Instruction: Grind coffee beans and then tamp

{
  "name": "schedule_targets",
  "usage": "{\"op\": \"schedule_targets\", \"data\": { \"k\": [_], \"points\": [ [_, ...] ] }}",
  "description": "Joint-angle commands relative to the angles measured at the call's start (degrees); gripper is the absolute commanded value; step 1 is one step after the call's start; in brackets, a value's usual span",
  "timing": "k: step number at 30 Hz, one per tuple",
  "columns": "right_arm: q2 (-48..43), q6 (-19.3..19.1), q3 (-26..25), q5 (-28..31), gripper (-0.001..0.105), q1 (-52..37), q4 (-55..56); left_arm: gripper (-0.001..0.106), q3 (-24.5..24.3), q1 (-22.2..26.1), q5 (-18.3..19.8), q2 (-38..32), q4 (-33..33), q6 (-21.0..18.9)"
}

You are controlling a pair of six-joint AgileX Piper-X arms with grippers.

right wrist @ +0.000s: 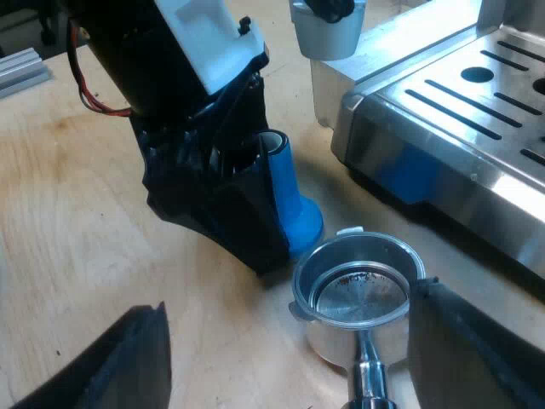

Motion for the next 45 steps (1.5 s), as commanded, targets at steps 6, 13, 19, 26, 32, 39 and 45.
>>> {"op": "schedule_targets", "data": {
  "k": [6, 13, 19, 26, 32, 39, 45],
  "points": [
    [-0.07, -0.14, -0.62, -0.38, 0.06, 0.06, -0.84, 0.081, -3.26, -0.07, -1.13, -6.84, 1.87, 0.1],
    [-0.84, 3.98, -0.62, -0.38, 0.06, 0.06, -0.84, 0.081, -6.46, -0.07, -1.03, -20.71, 2.03, -0.31],
    [-5.14, 5.33, -0.62, -0.38, 0.06, 0.06, -0.84, 0.081, -9.55, -0.07, -1.03, -30.33, 6.54, -0.31],
    [-11.52, 5.88, -2.59, -0.65, 0.06, 0.06, 4.21, 0.081, -11.97, -0.07, -1.03, -36.25, 11.08, -0.19],
    [-17.11, 5.66, -10.68, -0.65, 0.06, 0.06, 23.03, 0.081, -14.13, -0.07, -1.03, -40.07, 15.06, 0.09],
    [-21.22, 5.39, -19.23, -0.65, 0.06, 0.06, 35.91, 0.081, -17.06, -0.07, -1.03, -42.4, 15.17, 0.09],
    [-24.53, 4.65, -27.79, 1.75, 0.06, -0.68, 49.71, 0.081, -19.84, -0.07, -1.39, -42.45, 15.17, 0.09]
  ]
}}
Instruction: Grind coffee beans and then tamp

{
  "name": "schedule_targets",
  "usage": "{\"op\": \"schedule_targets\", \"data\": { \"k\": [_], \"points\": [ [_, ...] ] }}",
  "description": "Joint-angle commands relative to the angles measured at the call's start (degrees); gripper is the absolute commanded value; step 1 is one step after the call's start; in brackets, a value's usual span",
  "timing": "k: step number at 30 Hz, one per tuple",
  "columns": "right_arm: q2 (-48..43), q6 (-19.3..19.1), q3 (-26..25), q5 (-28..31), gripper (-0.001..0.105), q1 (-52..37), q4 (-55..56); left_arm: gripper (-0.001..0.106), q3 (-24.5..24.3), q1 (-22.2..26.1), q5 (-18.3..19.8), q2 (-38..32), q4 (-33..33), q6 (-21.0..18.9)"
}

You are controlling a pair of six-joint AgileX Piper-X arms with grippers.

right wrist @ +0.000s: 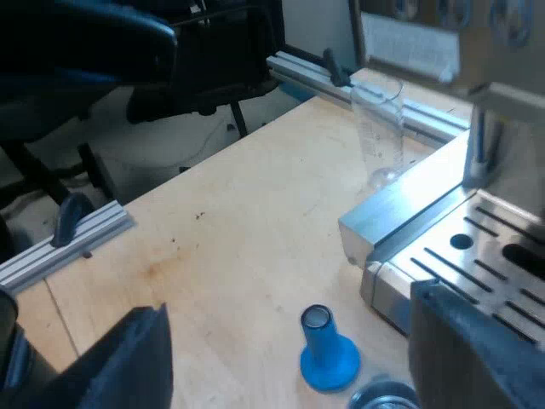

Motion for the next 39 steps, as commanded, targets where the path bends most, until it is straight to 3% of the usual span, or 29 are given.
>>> {"op": "schedule_targets", "data": {
  "k": [1, 9, 13, 21, 24, 26, 31, 35, 39],
  "points": [
    [-1.64, -1.08, -4.94, 2.5, 0.06, -1.73, 8.18, 0.081, -1.72, -0.07, -1.22, -0.39, -0.11, -0.15],
    [-2.53, -0.9, -13.65, 1.42, 0.06, -11.21, 27.41, 0.081, -4.48, -0.04, -2.71, -0.39, -0.11, -0.53],
    [-2.53, -0.42, -14.69, -4.72, 0.06, -17.87, 31.37, 0.081, -4.98, -0.04, -5.96, -0.39, -0.11, -0.57],
    [-2.53, -1.34, -14.68, -16.97, 0.06, -35.19, 38.11, 0.081, -4.98, 0.07, -6.13, 1.72, -0.11, -4.14],
    [-3.05, -3.02, -14.68, -19.48, 0.06, -42.09, 39.63, 0.081, -4.98, 1.46, -6.13, 2.61, 0.06, -4.43],
    [-3.7, -5.03, -14.68, -22.92, 0.06, -47.93, 40.87, 0.081, -5.13, 4.83, -5.38, 3.33, 0.78, -4.43],
    [-5.14, -10.45, -14.68, -26.42, 0.06, -57.88, 44.39, 0.081, -5.12, 13.97, 2.03, 4.03, 3.85, -3.88],
    [-6.82, -16.12, -14.57, -26.42, 0.06, -65.8, 47.63, 0.081, -5.12, 18.19, 1.72, 3.89, 5.84, -3.99],
    [-9.2, -20.11, -14.57, -26.3, 0.06, -70.12, 49.15, 0.081, -5.12, 18.19, 1.32, 3.72, 6.84, -3.99]
  ]
}}
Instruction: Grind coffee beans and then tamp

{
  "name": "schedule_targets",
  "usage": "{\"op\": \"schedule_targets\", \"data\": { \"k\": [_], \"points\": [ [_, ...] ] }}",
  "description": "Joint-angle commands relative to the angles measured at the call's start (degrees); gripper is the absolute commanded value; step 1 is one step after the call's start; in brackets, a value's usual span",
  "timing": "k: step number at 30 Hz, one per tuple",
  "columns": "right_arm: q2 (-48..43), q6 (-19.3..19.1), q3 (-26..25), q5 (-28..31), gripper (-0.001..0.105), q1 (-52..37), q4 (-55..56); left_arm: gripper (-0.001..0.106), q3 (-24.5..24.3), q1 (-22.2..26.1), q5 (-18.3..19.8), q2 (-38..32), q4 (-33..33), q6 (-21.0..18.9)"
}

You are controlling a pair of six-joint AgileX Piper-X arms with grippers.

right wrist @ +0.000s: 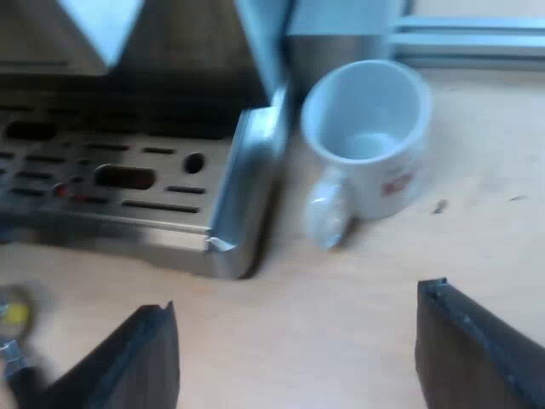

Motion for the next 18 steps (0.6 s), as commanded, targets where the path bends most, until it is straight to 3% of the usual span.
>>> {"op": "schedule_targets", "data": {
  "k": [1, 4, 13, 18],
  "points": [
    [-1.88, -4.03, -0.35, -0.54, 0.06, -2.29, 1.2, 0.081, -0.6, 0.09, -1.01, -0.43, 0.89, -0.5],
    [-4.41, -6.87, -0.35, -0.42, 0.06, -4.08, 2.31, 0.081, -0.6, 0.09, -1.88, -2.23, 1.67, -0.5],
    [-16.4, -6.41, 0.33, -1.67, 0.06, -4.07, 4.76, 0.081, 2.02, 0.09, -1.9, -13.97, 3.63, 0.86],
    [-22.32, -4.9, 0.64, -6.33, 0.06, -4.07, 7.63, 0.081, 5.59, 0.09, -0.59, -21.43, 4.93, 2.35]
  ]
}}
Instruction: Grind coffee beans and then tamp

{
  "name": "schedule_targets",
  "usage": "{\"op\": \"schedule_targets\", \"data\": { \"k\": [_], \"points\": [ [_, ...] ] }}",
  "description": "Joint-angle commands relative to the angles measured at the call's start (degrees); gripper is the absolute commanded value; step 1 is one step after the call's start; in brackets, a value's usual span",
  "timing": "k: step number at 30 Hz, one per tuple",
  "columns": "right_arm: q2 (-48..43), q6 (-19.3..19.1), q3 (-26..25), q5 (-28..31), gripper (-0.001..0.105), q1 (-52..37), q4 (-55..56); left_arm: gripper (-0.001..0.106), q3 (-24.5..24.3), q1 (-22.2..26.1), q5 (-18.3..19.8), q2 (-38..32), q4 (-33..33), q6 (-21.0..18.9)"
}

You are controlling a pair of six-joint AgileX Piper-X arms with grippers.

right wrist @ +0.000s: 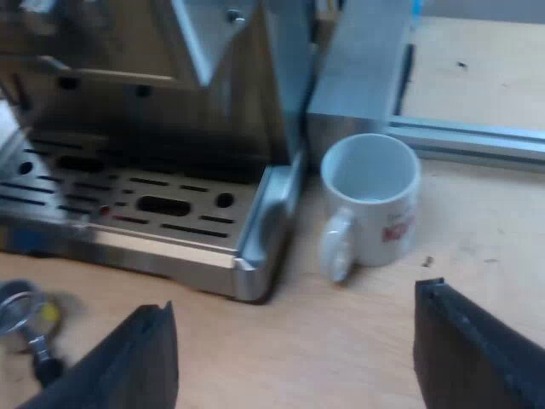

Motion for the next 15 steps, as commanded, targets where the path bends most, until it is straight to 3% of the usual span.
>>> {"op": "schedule_targets", "data": {
  "k": [1, 8, 12, 15],
  "points": [
    [-3.5, -0.16, 0.37, -2.0, 0.06, -0.16, 1.89, 0.081, 1.89, 0.09, 0.6, -3.77, 1.69, 0.9],
    [-12.43, 1.93, 3.43, -1.55, 0.06, -0.16, 4.66, 0.081, 6.03, 0.09, 0.61, -12.13, 5.45, 0.9],
    [-18.68, 5.96, 5.79, -1.87, 0.06, -0.16, 4.92, 0.081, 7.01, 0.09, 0.61, -17.08, 7.13, 1.64],
    [-18.46, 5.95, 6.2, -2.75, 0.06, -0.16, 7.4, 0.081, 7.03, 0.09, 0.61, -19.65, 8.77, 1.93]
  ]
}}
